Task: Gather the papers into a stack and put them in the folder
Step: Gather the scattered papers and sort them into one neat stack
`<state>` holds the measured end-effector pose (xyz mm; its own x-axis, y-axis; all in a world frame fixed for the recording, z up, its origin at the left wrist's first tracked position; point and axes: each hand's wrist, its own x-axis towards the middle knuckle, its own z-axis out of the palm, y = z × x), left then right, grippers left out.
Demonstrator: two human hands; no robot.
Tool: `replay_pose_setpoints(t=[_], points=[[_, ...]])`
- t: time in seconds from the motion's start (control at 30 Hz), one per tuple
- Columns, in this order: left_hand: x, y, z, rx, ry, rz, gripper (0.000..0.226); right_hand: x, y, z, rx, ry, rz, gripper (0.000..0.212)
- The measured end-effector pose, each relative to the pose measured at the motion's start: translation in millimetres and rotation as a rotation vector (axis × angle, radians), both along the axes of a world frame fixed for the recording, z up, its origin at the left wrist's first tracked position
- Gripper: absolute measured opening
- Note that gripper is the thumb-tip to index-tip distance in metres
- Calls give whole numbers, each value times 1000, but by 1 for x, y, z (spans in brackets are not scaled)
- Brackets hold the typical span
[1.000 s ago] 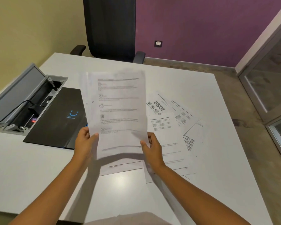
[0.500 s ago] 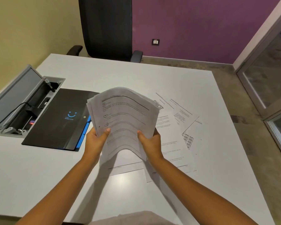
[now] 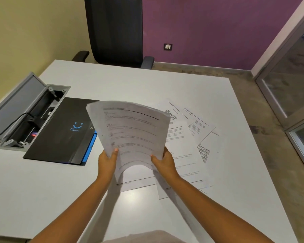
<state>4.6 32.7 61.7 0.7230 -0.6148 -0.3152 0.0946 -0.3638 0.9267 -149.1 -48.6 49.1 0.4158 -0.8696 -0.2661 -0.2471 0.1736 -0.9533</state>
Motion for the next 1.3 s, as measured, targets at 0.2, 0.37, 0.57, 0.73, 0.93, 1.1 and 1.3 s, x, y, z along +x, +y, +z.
replay_pose_setpoints(t=[0.2,0.37,0.57,0.73,0.93,1.1,1.3], points=[[22,11,-5,51,34,95,34,-25,-20,-13,121,90,320,74],[33,33,-21,206,212,62,5,-69,-47,-35,-127,332,-104,45],[45,50,-37,388,245,46,21,-121,-65,-46,-79,950,-253,55],[46,38,-39,450,6,132,42,-127,-65,-56,53,918,-232,56],[39,29,-35,449,-361,169,39,-124,-61,-52,-72,573,-368,30],[31,21,-35,327,-245,120,34,-131,-66,-38,-131,365,-688,31],[10,5,-28,175,-172,-26,23,-132,-82,-34,65,84,-779,32]])
